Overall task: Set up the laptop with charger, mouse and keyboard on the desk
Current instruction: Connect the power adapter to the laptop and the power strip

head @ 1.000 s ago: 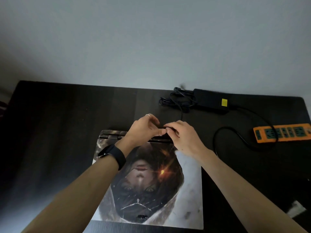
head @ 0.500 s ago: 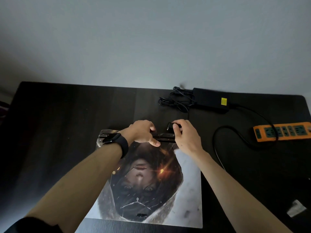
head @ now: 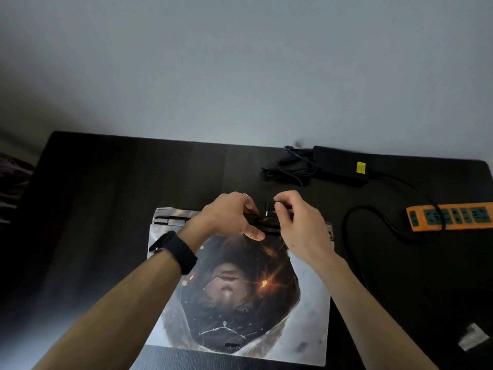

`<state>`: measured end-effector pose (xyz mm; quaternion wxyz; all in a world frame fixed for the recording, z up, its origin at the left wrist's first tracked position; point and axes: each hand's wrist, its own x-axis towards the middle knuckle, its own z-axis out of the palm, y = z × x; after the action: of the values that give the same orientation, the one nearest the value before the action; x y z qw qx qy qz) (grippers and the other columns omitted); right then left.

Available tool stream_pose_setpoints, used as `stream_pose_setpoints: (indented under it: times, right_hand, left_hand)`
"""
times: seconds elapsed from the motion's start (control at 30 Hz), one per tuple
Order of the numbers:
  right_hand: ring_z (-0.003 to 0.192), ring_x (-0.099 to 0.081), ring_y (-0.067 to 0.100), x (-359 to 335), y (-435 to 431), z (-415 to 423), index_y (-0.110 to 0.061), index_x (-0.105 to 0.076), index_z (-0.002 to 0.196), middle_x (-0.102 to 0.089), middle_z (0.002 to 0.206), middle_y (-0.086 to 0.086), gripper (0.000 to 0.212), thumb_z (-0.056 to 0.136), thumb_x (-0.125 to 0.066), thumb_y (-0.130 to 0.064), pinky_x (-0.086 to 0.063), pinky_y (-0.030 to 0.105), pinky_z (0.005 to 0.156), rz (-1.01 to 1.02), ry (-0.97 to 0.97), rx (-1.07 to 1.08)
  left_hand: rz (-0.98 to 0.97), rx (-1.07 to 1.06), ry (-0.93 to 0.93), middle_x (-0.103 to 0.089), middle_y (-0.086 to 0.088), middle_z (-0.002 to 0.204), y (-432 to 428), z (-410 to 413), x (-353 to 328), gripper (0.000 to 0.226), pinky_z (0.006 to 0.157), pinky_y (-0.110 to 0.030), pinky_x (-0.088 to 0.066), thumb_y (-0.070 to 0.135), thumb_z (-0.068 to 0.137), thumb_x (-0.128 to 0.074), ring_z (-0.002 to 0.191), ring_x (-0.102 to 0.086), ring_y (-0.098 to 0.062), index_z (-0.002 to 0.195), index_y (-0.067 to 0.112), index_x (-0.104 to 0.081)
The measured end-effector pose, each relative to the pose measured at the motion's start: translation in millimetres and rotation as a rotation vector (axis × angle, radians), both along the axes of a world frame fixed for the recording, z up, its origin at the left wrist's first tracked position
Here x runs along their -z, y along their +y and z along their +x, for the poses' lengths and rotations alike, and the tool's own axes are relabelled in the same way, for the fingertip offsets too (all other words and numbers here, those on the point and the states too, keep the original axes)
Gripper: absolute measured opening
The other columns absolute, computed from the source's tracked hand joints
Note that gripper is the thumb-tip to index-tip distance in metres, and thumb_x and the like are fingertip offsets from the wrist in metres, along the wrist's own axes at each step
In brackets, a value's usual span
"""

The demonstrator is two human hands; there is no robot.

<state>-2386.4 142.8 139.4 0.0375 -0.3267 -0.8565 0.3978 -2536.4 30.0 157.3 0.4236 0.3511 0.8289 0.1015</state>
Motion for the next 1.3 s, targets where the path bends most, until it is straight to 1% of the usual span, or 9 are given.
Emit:
stream_pose_setpoints:
  times: [0.1, 0.27, 0.5, 0.77, 0.97, 1.1, 1.17, 1.23, 1.3]
  right_hand:
    - [0.094, -0.064, 0.002, -13.3, -7.8, 13.4, -0.026, -0.063, 0.115, -0.068, 0.102, -0.014, 0.016, 0.102, -0.055, -0.026, -0.052, 0.021, 0.081, -0.024, 0.128, 0.066]
    - [0.106, -0.063, -0.003, -29.3, -18.9, 27.9, -0.022, -0.07, 0.123, -0.07, 0.113, -0.013, 0.026, 0.101, -0.057, -0.018, -0.047, 0.011, 0.091, 0.06, 0.233, 0.053]
    - [0.107, -0.065, 0.004, -25.2, -25.1, 34.4, -0.023, -0.07, 0.121, -0.07, 0.114, -0.013, 0.024, 0.101, -0.057, -0.016, -0.056, 0.035, 0.09, 0.116, 0.259, 0.009]
    - [0.1, -0.067, 0.01, -16.6, -28.0, 30.5, -0.027, -0.069, 0.118, -0.07, 0.11, -0.012, 0.025, 0.1, -0.054, -0.02, -0.055, 0.046, 0.086, 0.139, 0.238, -0.037]
    - [0.096, -0.067, 0.01, -18.8, -23.8, 31.2, -0.028, -0.068, 0.118, -0.069, 0.108, -0.012, 0.027, 0.097, -0.051, -0.031, -0.055, 0.046, 0.084, 0.153, 0.174, -0.107]
    - [0.107, -0.063, 0.006, -25.0, -8.4, 38.8, -0.037, -0.06, 0.128, -0.064, 0.118, -0.018, 0.037, 0.092, -0.054, -0.045, -0.053, 0.04, 0.093, 0.055, 0.022, -0.274]
    - [0.11, -0.061, 0.002, -23.3, 1.9, 41.8, -0.034, -0.064, 0.126, -0.063, 0.117, -0.02, 0.034, 0.092, -0.065, -0.034, -0.053, 0.032, 0.094, -0.054, -0.018, -0.302]
    - [0.109, -0.06, 0.001, -18.5, 4.5, 44.8, -0.028, -0.068, 0.121, -0.063, 0.115, -0.02, 0.03, 0.091, -0.071, -0.024, -0.051, 0.03, 0.096, -0.084, -0.049, -0.32]
    - [0.111, -0.059, 0.001, -8.8, -0.5, 51.2, -0.029, -0.067, 0.121, -0.063, 0.116, -0.021, 0.031, 0.091, -0.07, -0.025, -0.049, 0.03, 0.098, -0.094, -0.085, -0.321]
  left_hand:
    - [0.038, -0.05, 0.038, -0.066, 0.017, 0.098, -11.9, 12.9, -19.1, 0.047, 0.087, -0.038, -0.053, 0.05, 0.06, -0.087, 0.094, -0.062, -0.009, 0.098, 0.037, -0.062]
    - [0.094, -0.07, 0.135, -0.065, 0.018, 0.094, -28.1, 30.6, -40.3, 0.049, 0.09, -0.034, -0.047, 0.054, 0.062, -0.083, 0.095, -0.062, -0.01, 0.102, 0.038, -0.06]
    - [0.128, -0.097, 0.139, -0.063, 0.018, 0.088, -37.0, 37.9, -40.3, 0.047, 0.089, -0.031, -0.044, 0.054, 0.063, -0.082, 0.093, -0.062, -0.01, 0.101, 0.038, -0.06]
    - [0.137, -0.13, 0.109, -0.067, 0.017, 0.095, -40.6, 38.4, -36.5, 0.049, 0.091, -0.033, -0.045, 0.053, 0.064, -0.083, 0.096, -0.061, -0.01, 0.104, 0.037, -0.061]
    - [0.146, -0.115, 0.079, -0.062, 0.017, 0.09, -38.5, 37.1, -33.7, 0.048, 0.096, -0.033, -0.044, 0.051, 0.065, -0.083, 0.096, -0.061, -0.011, 0.104, 0.035, -0.061]
    - [0.137, -0.091, 0.066, -0.06, 0.017, 0.09, -35.7, 36.4, -29.9, 0.049, 0.098, -0.033, -0.042, 0.049, 0.066, -0.083, 0.097, -0.06, -0.011, 0.107, 0.032, -0.062]
    - [0.113, -0.04, 0.058, -0.06, 0.018, 0.091, -33.3, 39.9, -24.7, 0.05, 0.099, -0.033, -0.041, 0.05, 0.066, -0.083, 0.098, -0.059, -0.012, 0.107, 0.032, -0.062]
    - [0.09, 0.002, 0.054, -0.061, 0.018, 0.092, -32.6, 44.5, -16.7, 0.051, 0.099, -0.032, -0.04, 0.052, 0.065, -0.083, 0.098, -0.059, -0.011, 0.107, 0.033, -0.062]
    - [0.058, 0.034, 0.034, -0.06, 0.019, 0.094, -34.4, 49.1, -7.1, 0.053, 0.097, -0.032, -0.039, 0.054, 0.065, -0.082, 0.099, -0.059, -0.011, 0.109, 0.032, -0.062]
